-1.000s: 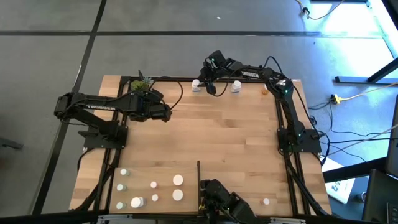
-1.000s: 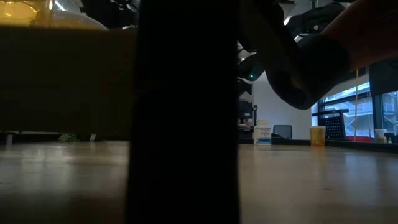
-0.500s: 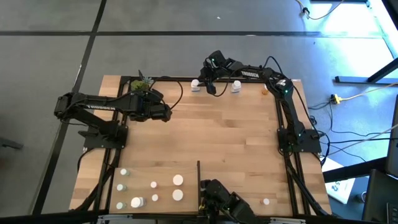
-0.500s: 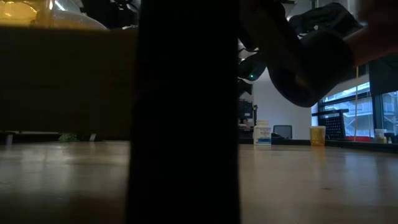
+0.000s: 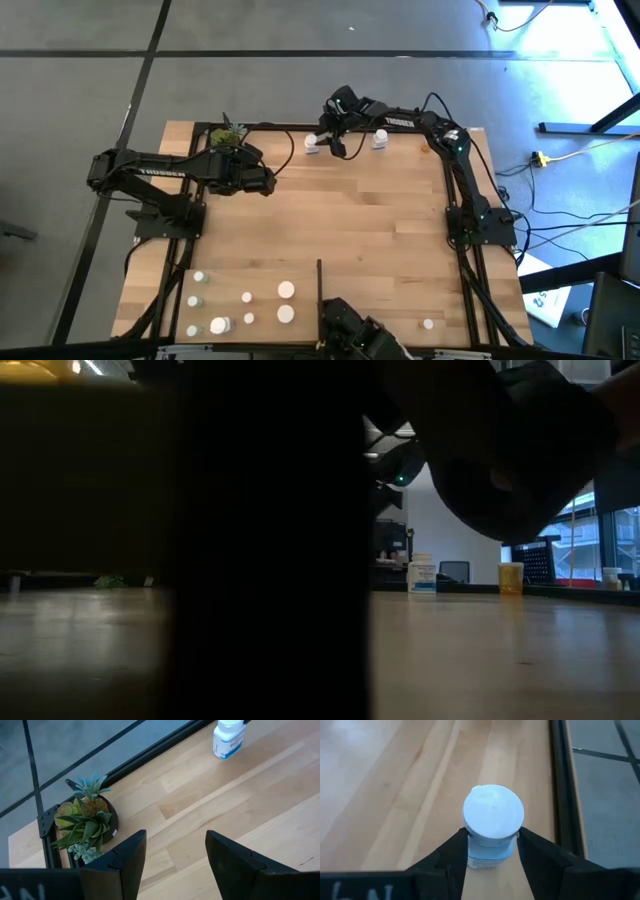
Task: Pick and place medicine bottles onto shelf by color
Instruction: Put the left white pill bottle on the shelf aligned with the other white pill bottle
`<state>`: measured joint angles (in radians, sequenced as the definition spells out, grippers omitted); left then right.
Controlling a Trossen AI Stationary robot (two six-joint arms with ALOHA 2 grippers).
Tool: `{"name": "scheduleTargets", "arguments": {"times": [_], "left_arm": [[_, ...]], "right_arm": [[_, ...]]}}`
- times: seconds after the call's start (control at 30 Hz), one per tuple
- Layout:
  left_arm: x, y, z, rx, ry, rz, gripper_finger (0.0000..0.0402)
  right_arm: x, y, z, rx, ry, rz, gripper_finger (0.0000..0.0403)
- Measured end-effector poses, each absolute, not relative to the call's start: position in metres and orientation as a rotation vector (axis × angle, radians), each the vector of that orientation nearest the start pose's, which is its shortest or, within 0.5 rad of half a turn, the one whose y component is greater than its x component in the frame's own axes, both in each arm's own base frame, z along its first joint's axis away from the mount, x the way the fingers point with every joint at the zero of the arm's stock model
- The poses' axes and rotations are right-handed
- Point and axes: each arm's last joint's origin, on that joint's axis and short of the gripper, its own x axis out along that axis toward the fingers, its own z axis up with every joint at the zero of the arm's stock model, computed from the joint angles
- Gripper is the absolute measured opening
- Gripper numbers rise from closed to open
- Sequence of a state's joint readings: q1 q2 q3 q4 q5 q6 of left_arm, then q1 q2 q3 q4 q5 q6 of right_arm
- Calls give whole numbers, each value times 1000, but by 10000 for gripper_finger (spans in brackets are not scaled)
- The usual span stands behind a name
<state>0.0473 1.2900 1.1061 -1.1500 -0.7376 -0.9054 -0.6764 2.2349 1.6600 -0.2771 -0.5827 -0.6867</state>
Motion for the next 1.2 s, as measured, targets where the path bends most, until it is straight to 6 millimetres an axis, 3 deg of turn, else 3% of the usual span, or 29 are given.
{"name": "scheduleTargets", "arguments": {"times": [0.77, 1.2], "left_arm": [[219, 29, 284, -300, 872, 1134, 198], [218, 29, 284, -300, 874, 1134, 198]], "right_arm": [[390, -262, 147, -74, 801, 228, 170], [380, -259, 186, -188, 909, 43, 170]]}}
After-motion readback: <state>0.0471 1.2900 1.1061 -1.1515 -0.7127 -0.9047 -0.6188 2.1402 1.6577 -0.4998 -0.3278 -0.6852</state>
